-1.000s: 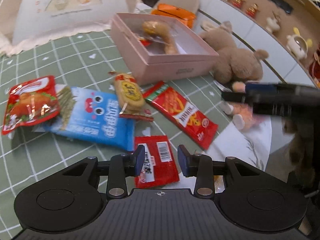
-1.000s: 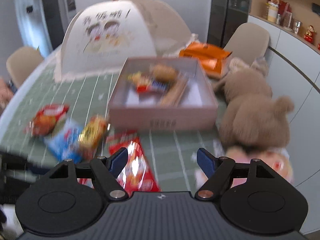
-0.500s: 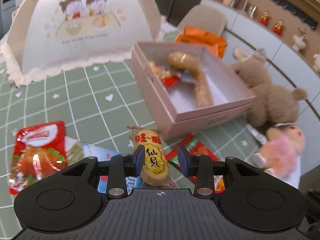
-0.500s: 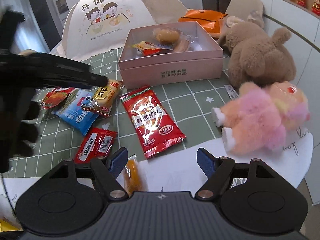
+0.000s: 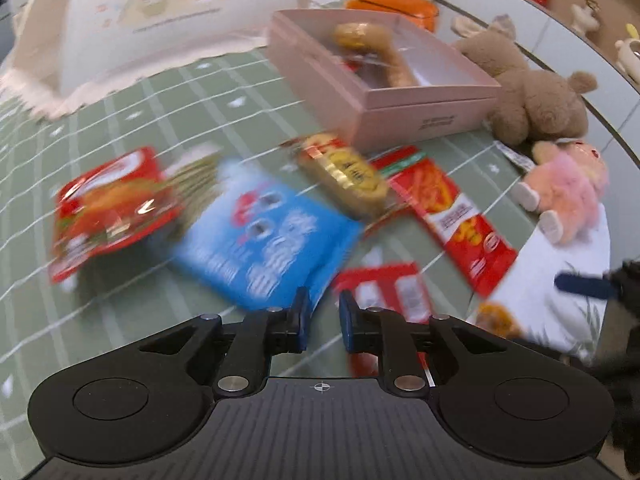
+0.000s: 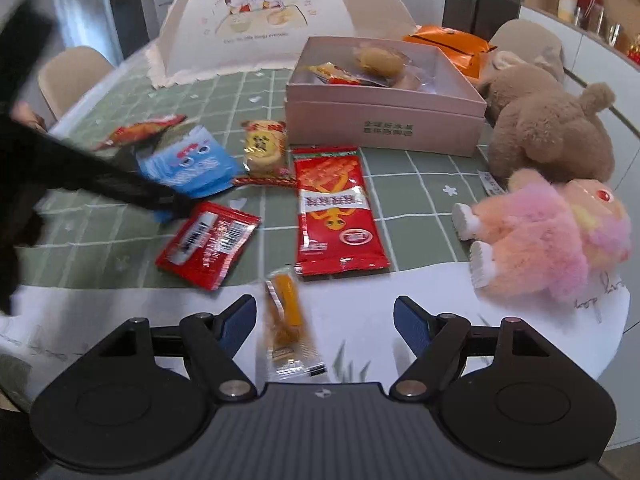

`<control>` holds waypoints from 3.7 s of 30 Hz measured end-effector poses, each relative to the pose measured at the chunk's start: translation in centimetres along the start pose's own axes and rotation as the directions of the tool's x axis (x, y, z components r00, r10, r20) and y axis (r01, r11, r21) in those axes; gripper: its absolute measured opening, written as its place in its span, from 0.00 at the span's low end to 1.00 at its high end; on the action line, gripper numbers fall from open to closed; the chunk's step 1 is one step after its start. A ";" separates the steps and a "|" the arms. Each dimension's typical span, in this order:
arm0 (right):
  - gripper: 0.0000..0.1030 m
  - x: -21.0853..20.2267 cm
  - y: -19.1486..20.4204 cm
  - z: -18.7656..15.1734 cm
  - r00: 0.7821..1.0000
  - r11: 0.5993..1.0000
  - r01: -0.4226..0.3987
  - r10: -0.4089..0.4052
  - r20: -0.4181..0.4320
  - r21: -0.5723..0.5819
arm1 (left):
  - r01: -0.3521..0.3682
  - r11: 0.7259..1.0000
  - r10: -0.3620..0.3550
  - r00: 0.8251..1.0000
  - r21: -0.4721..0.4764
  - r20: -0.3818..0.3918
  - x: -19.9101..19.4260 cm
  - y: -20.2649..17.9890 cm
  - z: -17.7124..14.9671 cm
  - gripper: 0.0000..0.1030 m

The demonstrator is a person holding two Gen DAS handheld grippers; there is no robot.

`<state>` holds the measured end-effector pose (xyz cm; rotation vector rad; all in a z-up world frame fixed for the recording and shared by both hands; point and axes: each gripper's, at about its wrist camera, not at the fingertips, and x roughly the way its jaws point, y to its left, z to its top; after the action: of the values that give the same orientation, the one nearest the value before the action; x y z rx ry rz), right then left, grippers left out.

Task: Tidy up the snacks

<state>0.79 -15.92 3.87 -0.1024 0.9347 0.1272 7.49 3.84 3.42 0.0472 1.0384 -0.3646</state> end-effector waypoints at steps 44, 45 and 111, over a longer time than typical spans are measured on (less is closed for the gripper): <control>0.50 -0.8 -3.6 0.3 1.000 0.990 0.015 -0.017 0.017 0.143 | -0.028 0.929 0.028 1.000 0.368 0.004 0.4 -8.0 -2.1 0.30; 0.50 -0.9 -3.3 -0.1 1.000 0.991 0.003 -0.005 0.015 0.134 | -0.020 0.937 0.022 1.000 0.348 -0.001 0.4 -7.6 -2.0 0.30; 0.37 1.8 0.9 0.7 0.997 0.994 -0.063 0.060 0.044 0.085 | 0.348 0.909 -0.360 0.933 -0.229 -0.011 4.0 0.1 0.7 0.28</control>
<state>2.28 -14.85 2.75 0.0087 0.9010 0.1455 9.87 2.75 0.38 -0.3419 1.1363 -0.5760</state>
